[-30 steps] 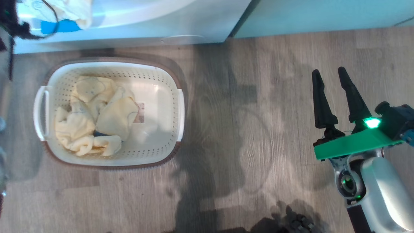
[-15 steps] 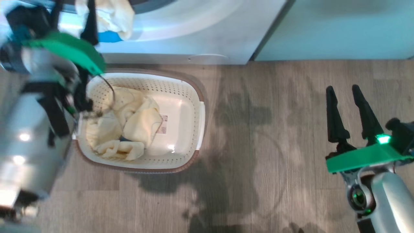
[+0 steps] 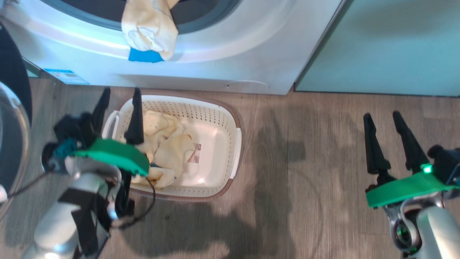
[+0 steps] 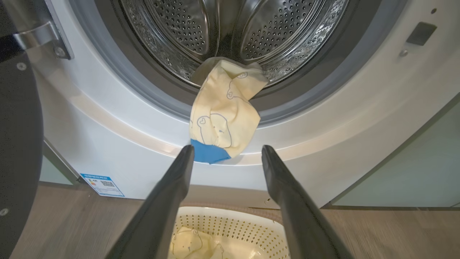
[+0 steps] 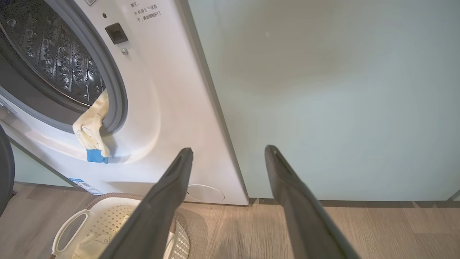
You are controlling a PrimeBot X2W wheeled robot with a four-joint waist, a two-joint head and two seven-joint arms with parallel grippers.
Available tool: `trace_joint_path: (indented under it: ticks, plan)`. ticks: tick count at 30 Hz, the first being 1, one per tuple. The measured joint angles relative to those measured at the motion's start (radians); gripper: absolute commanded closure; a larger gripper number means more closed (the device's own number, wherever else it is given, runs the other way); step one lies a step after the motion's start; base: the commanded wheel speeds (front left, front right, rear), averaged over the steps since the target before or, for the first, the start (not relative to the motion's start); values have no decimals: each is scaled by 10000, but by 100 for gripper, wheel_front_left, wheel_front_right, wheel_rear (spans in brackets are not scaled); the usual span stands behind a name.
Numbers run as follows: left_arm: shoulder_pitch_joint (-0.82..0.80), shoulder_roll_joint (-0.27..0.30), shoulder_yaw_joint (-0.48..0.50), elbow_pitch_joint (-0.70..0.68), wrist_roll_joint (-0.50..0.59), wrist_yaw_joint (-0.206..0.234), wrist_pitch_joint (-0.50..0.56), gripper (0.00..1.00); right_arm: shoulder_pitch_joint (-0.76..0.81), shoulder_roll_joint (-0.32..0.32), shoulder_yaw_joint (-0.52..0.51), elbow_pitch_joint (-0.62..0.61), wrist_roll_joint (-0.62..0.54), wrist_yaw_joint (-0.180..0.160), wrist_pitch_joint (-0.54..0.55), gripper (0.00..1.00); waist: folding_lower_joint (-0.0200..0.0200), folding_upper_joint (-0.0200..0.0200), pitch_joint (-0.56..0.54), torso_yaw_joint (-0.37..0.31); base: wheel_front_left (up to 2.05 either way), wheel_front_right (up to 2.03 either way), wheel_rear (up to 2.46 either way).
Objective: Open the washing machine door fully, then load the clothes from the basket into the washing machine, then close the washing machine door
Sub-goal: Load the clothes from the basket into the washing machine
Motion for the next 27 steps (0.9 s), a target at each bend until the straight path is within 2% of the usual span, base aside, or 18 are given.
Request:
trace_joint_path:
  ticks: [10, 27]
  plan:
    - [1580, -2, -136, -734, -2, 441, 48, 0, 626, -13, -240, -232, -176, 0, 343, 0, 0, 0, -757, 240, 0, 0, 0]
    - [1723, 40, -167, -869, -2, 614, 211, 0, 1001, 75, -403, -554, -263, 0, 642, 0, 1, 0, -1014, 230, 0, 0, 0]
